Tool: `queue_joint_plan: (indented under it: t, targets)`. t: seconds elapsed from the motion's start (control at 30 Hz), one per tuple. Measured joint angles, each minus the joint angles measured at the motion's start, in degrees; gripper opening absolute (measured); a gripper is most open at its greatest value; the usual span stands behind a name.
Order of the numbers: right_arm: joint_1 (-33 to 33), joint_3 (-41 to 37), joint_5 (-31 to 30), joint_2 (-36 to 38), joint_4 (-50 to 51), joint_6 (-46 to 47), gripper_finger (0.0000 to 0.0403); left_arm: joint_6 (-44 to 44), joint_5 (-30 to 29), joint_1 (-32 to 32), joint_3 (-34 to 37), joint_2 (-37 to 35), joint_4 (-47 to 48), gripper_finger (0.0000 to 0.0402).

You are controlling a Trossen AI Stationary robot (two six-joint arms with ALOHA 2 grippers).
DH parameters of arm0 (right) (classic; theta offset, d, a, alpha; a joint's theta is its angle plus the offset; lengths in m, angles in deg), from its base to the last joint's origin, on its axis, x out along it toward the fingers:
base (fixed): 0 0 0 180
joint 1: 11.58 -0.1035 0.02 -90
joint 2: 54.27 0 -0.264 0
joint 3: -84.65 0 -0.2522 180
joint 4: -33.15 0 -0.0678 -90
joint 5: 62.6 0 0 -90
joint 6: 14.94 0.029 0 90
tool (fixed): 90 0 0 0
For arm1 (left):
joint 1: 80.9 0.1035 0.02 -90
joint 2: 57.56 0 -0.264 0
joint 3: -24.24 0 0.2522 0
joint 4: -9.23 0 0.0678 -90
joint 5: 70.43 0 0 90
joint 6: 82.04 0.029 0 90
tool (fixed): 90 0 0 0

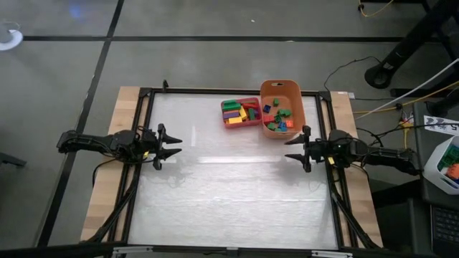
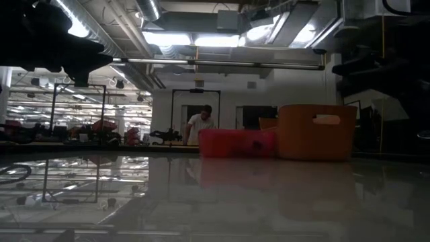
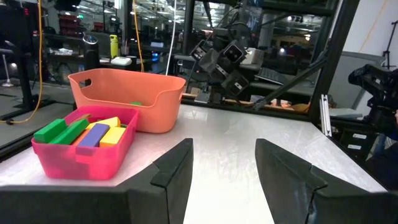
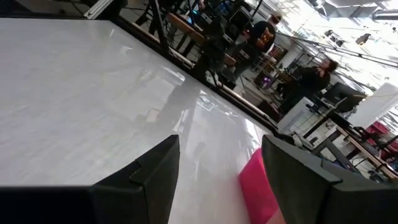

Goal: Sort blocks by size
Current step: Return to Home Position

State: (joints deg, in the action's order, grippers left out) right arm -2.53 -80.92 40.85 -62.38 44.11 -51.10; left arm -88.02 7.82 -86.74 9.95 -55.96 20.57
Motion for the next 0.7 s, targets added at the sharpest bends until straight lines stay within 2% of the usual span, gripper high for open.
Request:
queue_joint_plan:
  t: [0.3, 0.53, 0.7]
  targets:
    - [0.01, -0.02, 0.65, 0.81, -0.44, -0.29, 0.0225, 0.00, -0.02, 0.00, 0.00, 0.00, 0.00, 0.0162]
    - [-0.03, -0.04, 7.11, 3.76, -1.02, -1.83, 0.0225, 0.00, 0.00, 0.00, 0.00, 0.00, -0.02, 0.0162]
    - [-0.01, -0.04, 7.23, 5.22, -0.88, -1.84, 0.0225, 0.00, -0.02, 0.00, 0.00, 0.00, 0.00, 0.0162]
